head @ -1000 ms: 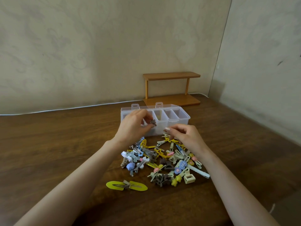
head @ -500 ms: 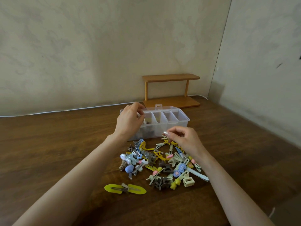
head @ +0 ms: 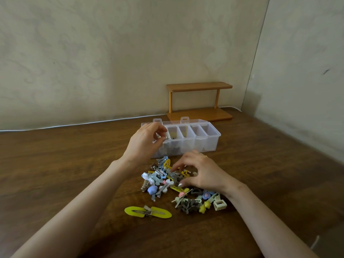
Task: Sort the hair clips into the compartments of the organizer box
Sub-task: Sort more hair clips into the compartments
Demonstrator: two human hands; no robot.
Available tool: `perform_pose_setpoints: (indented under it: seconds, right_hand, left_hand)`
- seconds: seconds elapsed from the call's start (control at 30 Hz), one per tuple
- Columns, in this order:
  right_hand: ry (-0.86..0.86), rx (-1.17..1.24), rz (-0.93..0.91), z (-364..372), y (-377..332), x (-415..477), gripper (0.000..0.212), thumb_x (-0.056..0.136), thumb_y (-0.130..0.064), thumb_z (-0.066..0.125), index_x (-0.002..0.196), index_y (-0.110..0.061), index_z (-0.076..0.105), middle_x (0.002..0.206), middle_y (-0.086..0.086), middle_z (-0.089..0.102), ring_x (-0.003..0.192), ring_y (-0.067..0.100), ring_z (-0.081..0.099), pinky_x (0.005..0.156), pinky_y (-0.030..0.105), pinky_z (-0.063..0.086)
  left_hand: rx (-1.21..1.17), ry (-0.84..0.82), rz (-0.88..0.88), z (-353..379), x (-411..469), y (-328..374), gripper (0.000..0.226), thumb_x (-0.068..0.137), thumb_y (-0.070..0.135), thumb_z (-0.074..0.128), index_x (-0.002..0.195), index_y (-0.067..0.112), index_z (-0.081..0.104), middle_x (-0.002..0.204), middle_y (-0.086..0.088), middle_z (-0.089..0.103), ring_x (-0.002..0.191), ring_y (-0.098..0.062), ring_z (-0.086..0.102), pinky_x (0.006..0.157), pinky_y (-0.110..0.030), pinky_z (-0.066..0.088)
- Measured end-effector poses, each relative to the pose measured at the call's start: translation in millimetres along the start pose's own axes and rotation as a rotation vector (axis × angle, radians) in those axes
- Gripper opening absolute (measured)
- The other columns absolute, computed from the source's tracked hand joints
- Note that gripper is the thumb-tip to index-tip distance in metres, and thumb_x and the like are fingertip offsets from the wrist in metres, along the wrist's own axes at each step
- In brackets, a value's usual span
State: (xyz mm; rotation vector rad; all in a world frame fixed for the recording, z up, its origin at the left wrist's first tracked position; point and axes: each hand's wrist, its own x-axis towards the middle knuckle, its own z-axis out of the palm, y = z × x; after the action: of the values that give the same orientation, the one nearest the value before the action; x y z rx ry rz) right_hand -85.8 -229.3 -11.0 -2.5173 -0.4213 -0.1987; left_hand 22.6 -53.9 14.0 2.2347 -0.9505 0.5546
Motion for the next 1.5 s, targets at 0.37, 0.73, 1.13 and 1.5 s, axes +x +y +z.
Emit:
perform_pose_setpoints:
  seconds: [0.37,0.73,1.13,1.5]
  right_hand:
    - [0.160,0.307,0.131,2,-4,2,0.011,0.078,-0.025,0.074,0.087,-0.019,0.072,0.089,-0.010,0.062,0.083,0.002,0.058,0.070,0.016,0.046]
    - [0.280,1.000,0.334,-9,6,3,0.013,0.087,-0.008,0.061,0.097,-0.001,0.066,0.081,0.012,0.072,0.071,0.020,0.066,0.069,0.029,0.053]
    - [0.332,0.850,0.321,-8,4,4,0.013,0.083,-0.020,0.067,0.088,-0.008,0.071,0.074,-0.003,0.071,0.065,0.002,0.063,0.062,0.012,0.048]
    - [0.389,0.691,0.326,-7,9,3,0.017,0.091,-0.025,0.059,0.088,-0.013,0.070,0.080,0.004,0.071,0.063,0.006,0.058,0.061,0.016,0.042]
  left_hand:
    - [-0.089,-0.133,0.036,-1,0,7,0.013,0.086,0.014,0.062,0.098,0.018,0.061,0.090,0.008,0.061,0.080,-0.004,0.057,0.065,-0.011,0.041]
    - [-0.306,-0.434,0.049,-2,-7,24,0.029,0.082,0.011,0.067,0.107,0.018,0.054,0.096,0.010,0.063,0.084,0.009,0.057,0.068,-0.009,0.046]
    - [-0.268,-0.396,0.063,-4,-7,30,0.016,0.084,0.024,0.065,0.096,0.020,0.056,0.087,0.014,0.059,0.078,0.007,0.056,0.067,-0.008,0.044]
    - [-0.267,-0.235,-0.116,-34,5,-16,0.018,0.081,0.008,0.065,0.095,0.016,0.058,0.093,0.009,0.063,0.078,-0.001,0.057,0.066,-0.017,0.046]
